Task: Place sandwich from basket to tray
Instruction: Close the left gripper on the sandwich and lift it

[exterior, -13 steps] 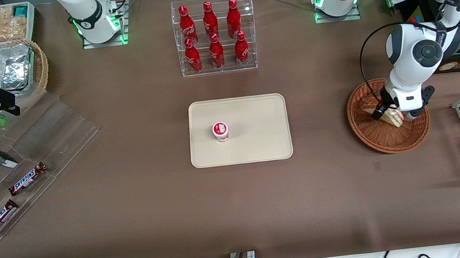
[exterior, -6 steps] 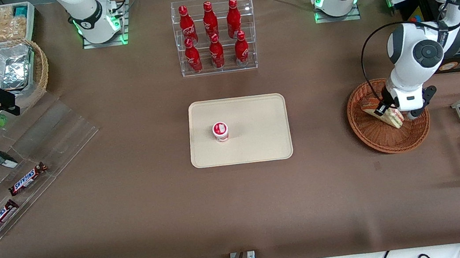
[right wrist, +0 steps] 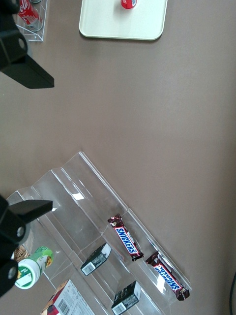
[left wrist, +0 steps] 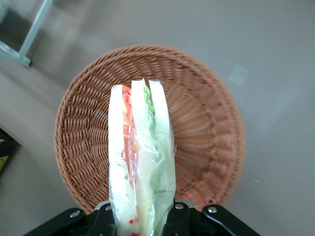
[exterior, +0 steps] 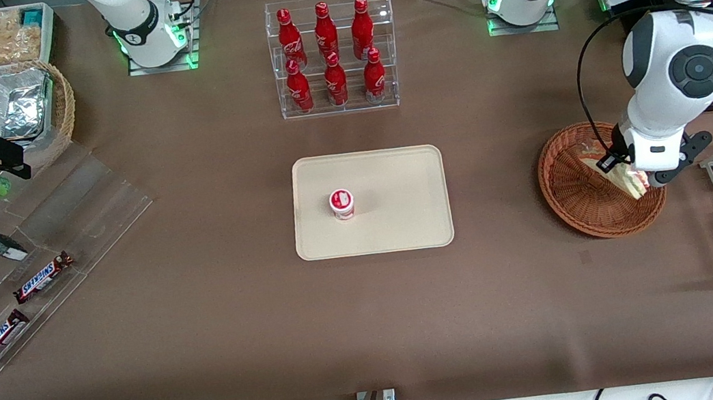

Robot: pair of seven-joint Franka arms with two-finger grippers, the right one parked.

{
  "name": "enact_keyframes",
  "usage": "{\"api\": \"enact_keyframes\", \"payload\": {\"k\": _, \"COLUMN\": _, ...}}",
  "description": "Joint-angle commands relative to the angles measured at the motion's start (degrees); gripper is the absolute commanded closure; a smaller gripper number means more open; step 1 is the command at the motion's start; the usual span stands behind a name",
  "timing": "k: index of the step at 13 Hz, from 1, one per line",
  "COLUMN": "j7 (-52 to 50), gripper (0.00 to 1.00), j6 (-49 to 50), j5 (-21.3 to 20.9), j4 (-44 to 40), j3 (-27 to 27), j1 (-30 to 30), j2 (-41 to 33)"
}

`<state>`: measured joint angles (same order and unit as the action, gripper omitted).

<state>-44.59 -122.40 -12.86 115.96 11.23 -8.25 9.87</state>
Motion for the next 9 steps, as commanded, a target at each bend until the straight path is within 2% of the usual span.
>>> {"api": "enact_keyframes", "payload": {"k": 1, "j7": 5.5, "gripper": 0.90, "j6": 7.8, "j5": 5.2, "j4": -8.6, "j3": 2.2, "j1": 0.0, "j2": 0.5}}
{"api": "enact_keyframes", "payload": {"k": 4, "j7": 8.7, "gripper": 0.90, "j6": 12.5, "j5": 6.0, "j4": -12.9, "j3": 6.5, "j1": 0.0, "j2": 0.6}}
{"api": "enact_keyframes", "payload": {"k": 9, "j7": 11.2, "gripper": 0.89, "j6": 12.6, "j5": 7.3, "j4": -15.2, "j3": 14.4, "j1": 0.2, "j2": 0.9}}
